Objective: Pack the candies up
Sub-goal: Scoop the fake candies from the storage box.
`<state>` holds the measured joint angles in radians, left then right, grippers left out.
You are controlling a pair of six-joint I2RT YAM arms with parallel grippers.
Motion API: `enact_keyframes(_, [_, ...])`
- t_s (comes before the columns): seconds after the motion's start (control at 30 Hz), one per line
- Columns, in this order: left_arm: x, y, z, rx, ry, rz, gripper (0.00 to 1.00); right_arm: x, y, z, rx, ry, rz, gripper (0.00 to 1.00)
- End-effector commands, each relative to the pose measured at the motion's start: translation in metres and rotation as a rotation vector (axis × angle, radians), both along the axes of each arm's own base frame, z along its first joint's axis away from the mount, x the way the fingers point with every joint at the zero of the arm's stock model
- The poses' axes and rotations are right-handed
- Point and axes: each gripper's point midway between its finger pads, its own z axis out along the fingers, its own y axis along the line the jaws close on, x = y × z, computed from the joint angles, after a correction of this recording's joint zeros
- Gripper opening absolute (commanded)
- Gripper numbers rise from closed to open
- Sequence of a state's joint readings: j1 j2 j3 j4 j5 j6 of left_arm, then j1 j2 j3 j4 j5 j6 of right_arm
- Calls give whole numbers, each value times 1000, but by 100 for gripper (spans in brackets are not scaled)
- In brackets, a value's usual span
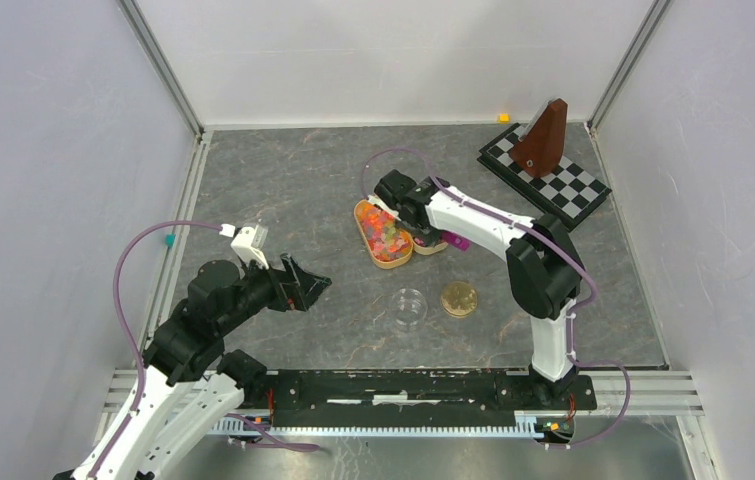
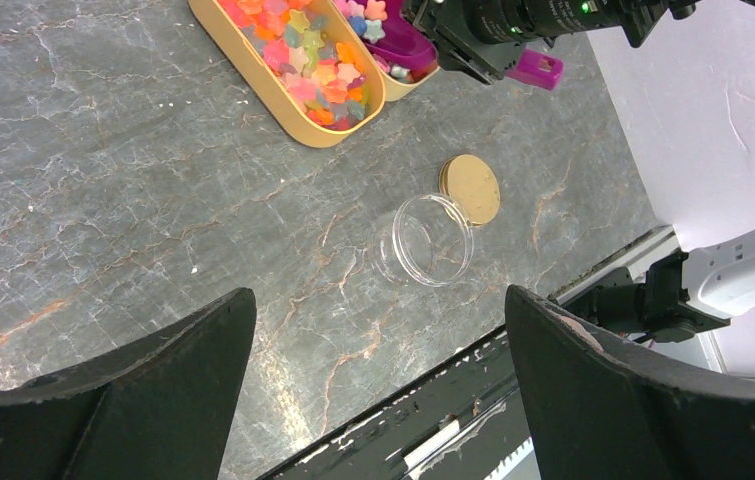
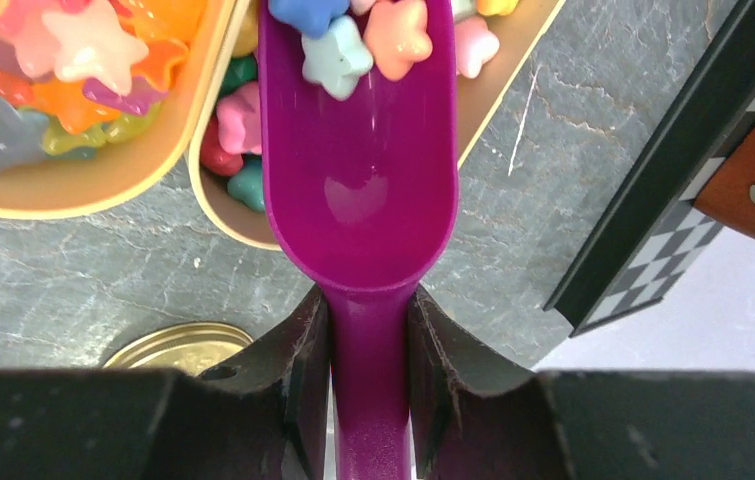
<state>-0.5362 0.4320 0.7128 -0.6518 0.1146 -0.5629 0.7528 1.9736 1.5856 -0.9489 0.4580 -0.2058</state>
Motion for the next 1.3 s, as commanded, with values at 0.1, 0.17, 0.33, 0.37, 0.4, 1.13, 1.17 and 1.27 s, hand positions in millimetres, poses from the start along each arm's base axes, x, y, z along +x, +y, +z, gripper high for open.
enact_keyframes(0.1, [6, -1, 4, 29, -47, -20, 100, 8, 22, -21, 158, 16, -13, 0])
enact_keyframes(0.17, [6, -1, 3, 32, -42, -19, 100, 11, 22, -22, 191, 5, -27, 0])
enact_keyframes(0.33, [7, -1, 1, 36, -37, -15, 100, 15, 14, -21, 244, -29, -63, 0])
enact_keyframes(0.37, [7, -1, 1, 37, -37, -14, 100, 15, 12, -21, 253, -36, -71, 0])
enact_keyframes(0.4, [7, -1, 1, 37, -36, -13, 100, 16, 10, -18, 272, -50, -76, 0])
enact_keyframes(1.13, [9, 2, -3, 55, -18, 9, 100, 5, -17, 8, 447, -166, -118, 0])
enact_keyframes(1.17, [10, 2, -3, 56, -17, 10, 100, 4, -18, 11, 452, -172, -117, 0])
enact_keyframes(1.27, [10, 3, -3, 56, -17, 14, 100, 0, -22, 14, 458, -183, -115, 0])
